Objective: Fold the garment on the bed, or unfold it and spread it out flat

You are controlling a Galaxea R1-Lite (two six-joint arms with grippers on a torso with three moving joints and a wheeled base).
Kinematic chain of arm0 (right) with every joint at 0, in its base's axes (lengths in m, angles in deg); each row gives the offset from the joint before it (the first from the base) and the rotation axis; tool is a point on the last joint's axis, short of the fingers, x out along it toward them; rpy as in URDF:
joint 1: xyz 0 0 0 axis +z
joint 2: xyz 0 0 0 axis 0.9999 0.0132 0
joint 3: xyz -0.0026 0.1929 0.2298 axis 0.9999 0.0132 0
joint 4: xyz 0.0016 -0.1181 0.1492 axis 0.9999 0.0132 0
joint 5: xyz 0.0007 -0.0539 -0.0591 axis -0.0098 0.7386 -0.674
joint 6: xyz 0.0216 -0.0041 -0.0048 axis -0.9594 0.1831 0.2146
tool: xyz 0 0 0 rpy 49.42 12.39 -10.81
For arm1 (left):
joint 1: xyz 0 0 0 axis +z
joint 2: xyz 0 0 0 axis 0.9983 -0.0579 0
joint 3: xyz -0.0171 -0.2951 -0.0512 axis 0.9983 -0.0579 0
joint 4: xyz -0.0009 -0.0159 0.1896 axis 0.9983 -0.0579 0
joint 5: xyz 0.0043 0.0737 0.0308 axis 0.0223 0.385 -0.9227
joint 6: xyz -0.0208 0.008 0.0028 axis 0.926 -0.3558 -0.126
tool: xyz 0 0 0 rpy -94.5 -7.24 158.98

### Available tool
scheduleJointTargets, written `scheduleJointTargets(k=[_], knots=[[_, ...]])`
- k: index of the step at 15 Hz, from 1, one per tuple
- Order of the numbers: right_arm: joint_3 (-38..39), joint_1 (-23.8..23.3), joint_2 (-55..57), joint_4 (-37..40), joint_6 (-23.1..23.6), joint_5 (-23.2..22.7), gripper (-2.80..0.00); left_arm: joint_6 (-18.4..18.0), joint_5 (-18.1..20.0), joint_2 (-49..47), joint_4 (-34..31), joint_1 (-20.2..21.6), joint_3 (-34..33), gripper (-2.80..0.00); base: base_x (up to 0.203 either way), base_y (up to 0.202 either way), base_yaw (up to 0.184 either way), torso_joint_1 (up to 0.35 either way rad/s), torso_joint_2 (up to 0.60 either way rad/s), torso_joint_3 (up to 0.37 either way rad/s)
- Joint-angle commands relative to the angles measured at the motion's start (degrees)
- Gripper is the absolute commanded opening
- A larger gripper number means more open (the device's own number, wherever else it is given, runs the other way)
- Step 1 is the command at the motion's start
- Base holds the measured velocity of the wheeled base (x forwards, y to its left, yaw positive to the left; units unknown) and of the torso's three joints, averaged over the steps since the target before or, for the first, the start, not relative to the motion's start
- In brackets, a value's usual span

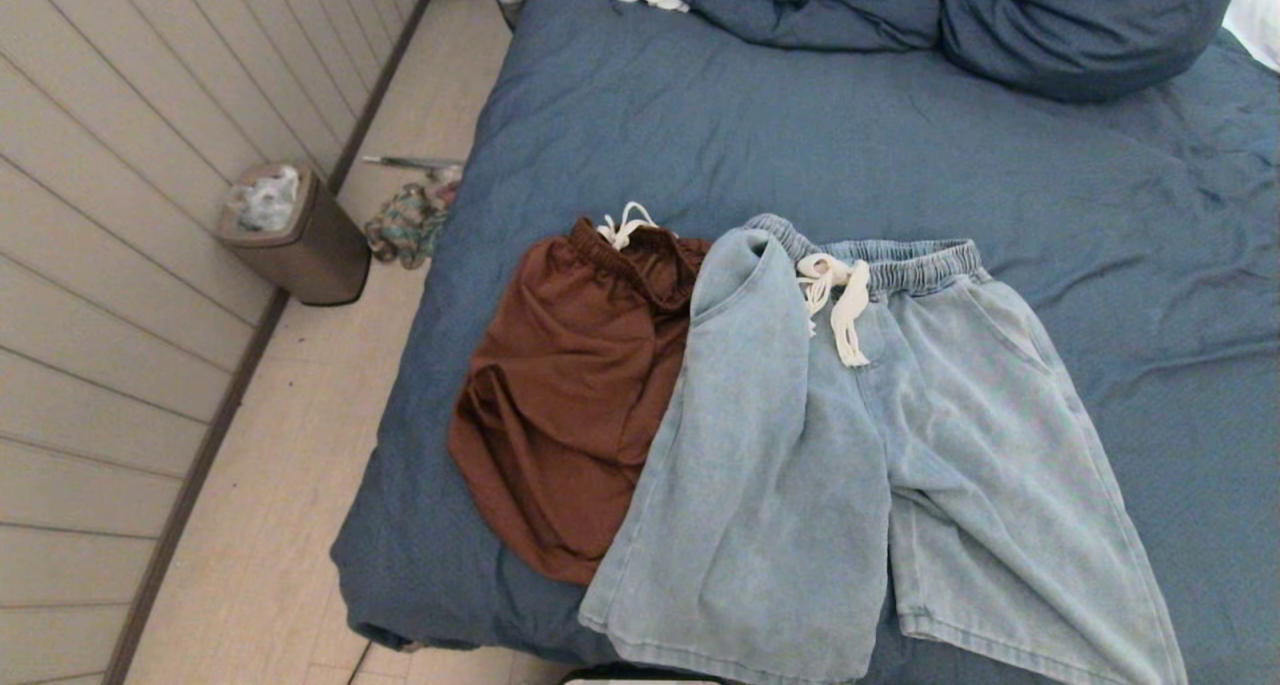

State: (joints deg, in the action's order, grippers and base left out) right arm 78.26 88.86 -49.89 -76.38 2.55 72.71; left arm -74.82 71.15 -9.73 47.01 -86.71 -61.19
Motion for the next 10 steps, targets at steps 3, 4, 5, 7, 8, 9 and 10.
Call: scheduleJointTargets(k=[3, 4, 5, 7, 8, 9, 10], knots=[[0.1, 0.0, -0.6, 0.0, 0.0, 0.0, -2.8, 1.2, -0.1, -0.1, 0.4, 0.0, -0.6, -2.8, 0.0, 0.0, 0.0, 0.0, 0.0, 0.0], [0.1, 0.0, -0.6, 0.0, 0.0, 0.0, -2.8, 1.2, -0.1, -0.1, 0.4, -0.1, -0.6, -2.8, 0.0, 0.0, 0.0, 0.0, 0.0, 0.0], [0.1, 0.0, -0.6, 0.0, 0.0, 0.0, -2.8, 1.2, -0.1, -0.1, 0.4, -0.1, -0.6, -2.8, 0.0, 0.0, 0.0, 0.0, 0.0, 0.0], [0.1, 0.0, -0.6, 0.0, 0.0, 0.0, -2.8, 1.2, -0.1, -0.1, 0.4, 0.0, -0.6, -2.8, 0.0, 0.0, 0.0, 0.0, 0.0, 0.0], [0.1, 0.0, -0.6, 0.0, 0.0, 0.0, -2.8, 1.2, -0.1, -0.1, 0.4, 0.0, -0.6, -2.8, 0.0, 0.0, 0.0, 0.0, 0.0, 0.0], [0.1, 0.0, -0.6, 0.0, 0.0, 0.0, -2.8, 1.2, -0.1, -0.1, 0.4, 0.0, -0.6, -2.8, 0.0, 0.0, 0.0, 0.0, 0.0, 0.0], [0.1, 0.0, -0.6, 0.0, 0.0, 0.0, -2.8, 1.2, -0.1, -0.1, 0.4, 0.0, -0.6, -2.8, 0.0, 0.0, 0.0, 0.0, 0.0, 0.0]])
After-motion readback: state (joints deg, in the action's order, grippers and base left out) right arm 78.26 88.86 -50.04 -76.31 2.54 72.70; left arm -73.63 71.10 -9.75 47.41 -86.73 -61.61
